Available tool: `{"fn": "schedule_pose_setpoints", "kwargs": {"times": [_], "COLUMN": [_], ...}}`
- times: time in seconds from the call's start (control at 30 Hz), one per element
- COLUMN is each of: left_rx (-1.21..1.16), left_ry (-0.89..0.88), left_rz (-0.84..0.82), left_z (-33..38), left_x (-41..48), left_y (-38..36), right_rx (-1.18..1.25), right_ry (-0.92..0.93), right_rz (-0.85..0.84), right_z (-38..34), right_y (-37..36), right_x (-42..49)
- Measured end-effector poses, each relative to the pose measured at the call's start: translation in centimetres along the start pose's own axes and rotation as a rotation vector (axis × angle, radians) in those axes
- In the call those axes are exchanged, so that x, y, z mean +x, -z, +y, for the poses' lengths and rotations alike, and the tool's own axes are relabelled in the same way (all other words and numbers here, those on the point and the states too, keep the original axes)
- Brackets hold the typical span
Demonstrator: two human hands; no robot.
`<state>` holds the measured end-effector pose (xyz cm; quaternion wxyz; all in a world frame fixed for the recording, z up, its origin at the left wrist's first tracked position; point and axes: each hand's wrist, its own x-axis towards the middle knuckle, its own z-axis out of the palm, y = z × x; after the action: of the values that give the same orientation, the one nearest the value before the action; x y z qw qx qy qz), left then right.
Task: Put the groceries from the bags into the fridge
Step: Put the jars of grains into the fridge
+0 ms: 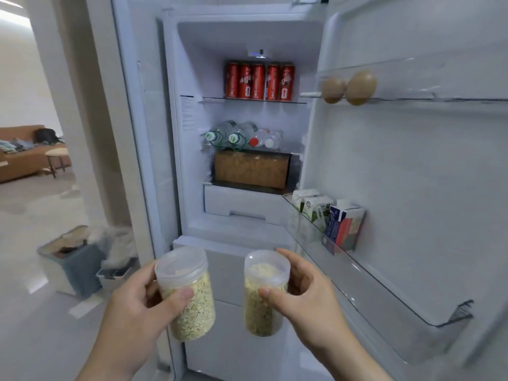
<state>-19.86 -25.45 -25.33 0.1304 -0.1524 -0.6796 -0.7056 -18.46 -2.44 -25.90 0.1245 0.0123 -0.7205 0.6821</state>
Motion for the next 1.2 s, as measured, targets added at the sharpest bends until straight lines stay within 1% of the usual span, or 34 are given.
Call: {"fn": "schedule_pose_setpoints", "kwargs": {"times": [0.17,0.33,0.43,0.6,0.93,1.2], "left_rx": [-0.043,-0.062,-0.063,-0.066,-0.025,0.065], "left_ry": [0.019,0.043,0.042,0.072,0.111,0.14], "left_rz": [-0.054,-0.182,-0.221,-0.253,-0.262,-0.204], "left_z": [-2.1,-4.5,-5.8,-8.1,-12.5,-16.2], "left_x": [5.1,10.6,13.8,17.4,25.0,32.3], "left_y": [2.6,6.2,8.0,9.7,6.7,2.9], "right_rx": [-0.033,-0.049,-0.037,-0.056,-0.111,-0.135], "right_ry": [-0.017,-0.055,-0.051,-0.062,-0.029,-0.063], "right_rz": [0.085,0.181,0.249,0.281,0.32,0.296], "right_z": [0.4,0.6,0.8,1.4,3.6,7.1], "right_y": [-2.9,-6.7,-9.1,-11.4,-10.2,-8.3], "right_x": [3.1,6.6,8.7,11.3,19.1,27.7]}}
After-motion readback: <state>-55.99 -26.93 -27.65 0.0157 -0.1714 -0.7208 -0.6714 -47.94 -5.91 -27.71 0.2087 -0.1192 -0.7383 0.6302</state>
